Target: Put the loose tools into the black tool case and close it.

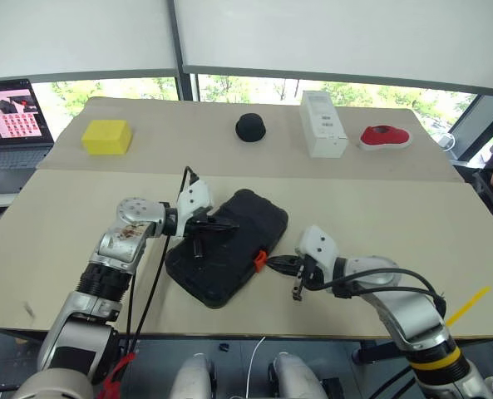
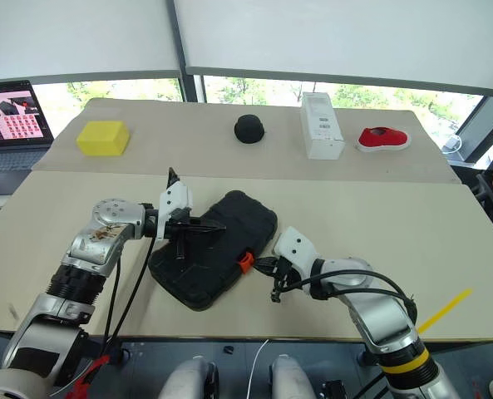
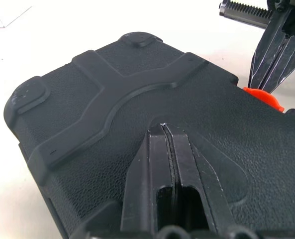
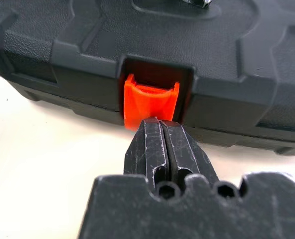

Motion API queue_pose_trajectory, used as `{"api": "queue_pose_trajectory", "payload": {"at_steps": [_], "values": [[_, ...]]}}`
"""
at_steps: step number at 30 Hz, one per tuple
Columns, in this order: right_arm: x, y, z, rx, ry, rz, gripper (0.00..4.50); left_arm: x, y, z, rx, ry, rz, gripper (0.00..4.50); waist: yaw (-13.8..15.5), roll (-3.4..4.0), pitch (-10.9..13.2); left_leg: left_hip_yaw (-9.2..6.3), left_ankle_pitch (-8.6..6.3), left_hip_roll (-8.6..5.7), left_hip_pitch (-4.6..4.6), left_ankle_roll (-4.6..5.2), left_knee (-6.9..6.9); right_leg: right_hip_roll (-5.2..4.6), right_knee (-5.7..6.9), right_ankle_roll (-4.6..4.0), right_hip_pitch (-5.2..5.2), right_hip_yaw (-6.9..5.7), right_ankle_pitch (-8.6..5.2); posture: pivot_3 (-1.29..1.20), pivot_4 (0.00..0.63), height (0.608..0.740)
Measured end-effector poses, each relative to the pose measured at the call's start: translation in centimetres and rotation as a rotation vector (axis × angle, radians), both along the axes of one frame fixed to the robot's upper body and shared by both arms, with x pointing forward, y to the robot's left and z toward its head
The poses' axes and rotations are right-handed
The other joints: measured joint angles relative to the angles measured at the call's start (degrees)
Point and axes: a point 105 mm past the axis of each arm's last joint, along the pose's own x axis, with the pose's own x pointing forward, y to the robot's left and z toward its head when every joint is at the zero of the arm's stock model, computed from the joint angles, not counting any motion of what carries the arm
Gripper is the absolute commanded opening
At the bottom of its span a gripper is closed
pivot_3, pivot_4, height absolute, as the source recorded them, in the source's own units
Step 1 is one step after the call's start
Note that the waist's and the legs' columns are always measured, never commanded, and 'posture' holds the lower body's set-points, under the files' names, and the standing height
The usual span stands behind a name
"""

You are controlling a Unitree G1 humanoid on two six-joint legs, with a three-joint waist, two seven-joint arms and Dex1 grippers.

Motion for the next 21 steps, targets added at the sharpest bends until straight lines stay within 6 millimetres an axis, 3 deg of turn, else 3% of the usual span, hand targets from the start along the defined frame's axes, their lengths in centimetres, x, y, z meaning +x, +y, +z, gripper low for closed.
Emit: {"api": "queue_pose_trajectory", "payload": {"at_steps": [7,21], "values": [[0.1,0.6,-1.2,-0.005,0.071,0.010,0.03,-0.2,-0.1,0.0,0.000,-0.002,-0.002,0.00,0.0,0.00,0.0,0.00,0.00,-0.01,-0.09,0.00,-0.01,-0.01,-0.03,-0.01,-0.05,0.00,0.00,0.00,0.150,0.740],[0.9,1.7,-0.8,0.024,0.107,0.000,0.03,-0.5,0.7,-0.4,0.011,-0.006,0.019,0.00,-0.7,0.01,0.0,-0.05,0.00,0.01,-0.33,0.00,-0.02,0.02,0.06,-0.02,-0.39,0.04,0.01,0.00,0.150,0.740]]}}
